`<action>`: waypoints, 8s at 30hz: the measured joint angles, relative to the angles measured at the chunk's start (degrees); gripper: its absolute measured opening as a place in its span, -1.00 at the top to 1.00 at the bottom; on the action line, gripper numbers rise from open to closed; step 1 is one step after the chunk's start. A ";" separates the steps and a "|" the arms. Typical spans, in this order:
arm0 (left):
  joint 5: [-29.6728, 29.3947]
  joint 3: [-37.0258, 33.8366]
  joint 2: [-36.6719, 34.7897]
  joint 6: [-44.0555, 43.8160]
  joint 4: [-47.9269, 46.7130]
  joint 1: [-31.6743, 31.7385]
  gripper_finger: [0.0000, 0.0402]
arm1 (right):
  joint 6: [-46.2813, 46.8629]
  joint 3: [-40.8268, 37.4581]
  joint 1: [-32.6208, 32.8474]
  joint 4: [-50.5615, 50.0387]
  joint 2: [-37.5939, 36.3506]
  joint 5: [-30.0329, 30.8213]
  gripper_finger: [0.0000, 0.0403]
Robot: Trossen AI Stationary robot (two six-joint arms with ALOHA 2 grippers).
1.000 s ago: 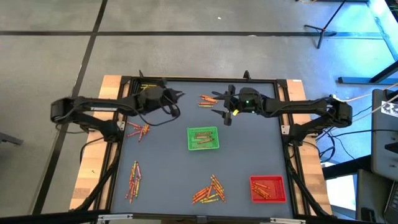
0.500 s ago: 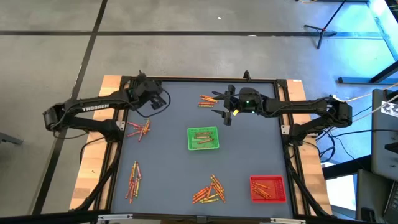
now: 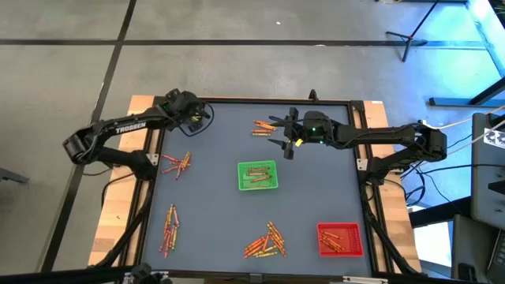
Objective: Sort crayons
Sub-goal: Put the light green crayon into the black bin, then put the green crayon into the black bin
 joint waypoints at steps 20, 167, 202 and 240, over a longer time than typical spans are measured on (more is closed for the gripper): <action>26.89 0.00 -3.22 -3.87 15.40 -6.43 0.40 | -0.02 0.00 0.00 0.00 0.02 0.08 -0.29; 39.91 -0.02 21.32 -9.15 52.10 -15.42 0.14 | -2.82 20.74 -15.92 -31.72 29.97 -1.08 0.48; 39.91 -0.02 21.32 -8.98 52.34 -15.42 0.14 | -5.41 20.42 -16.07 -31.59 31.04 4.51 0.95; 43.87 -0.02 21.51 -3.74 69.83 -21.07 0.14 | 0.13 -7.48 -15.39 20.38 2.58 -18.57 0.92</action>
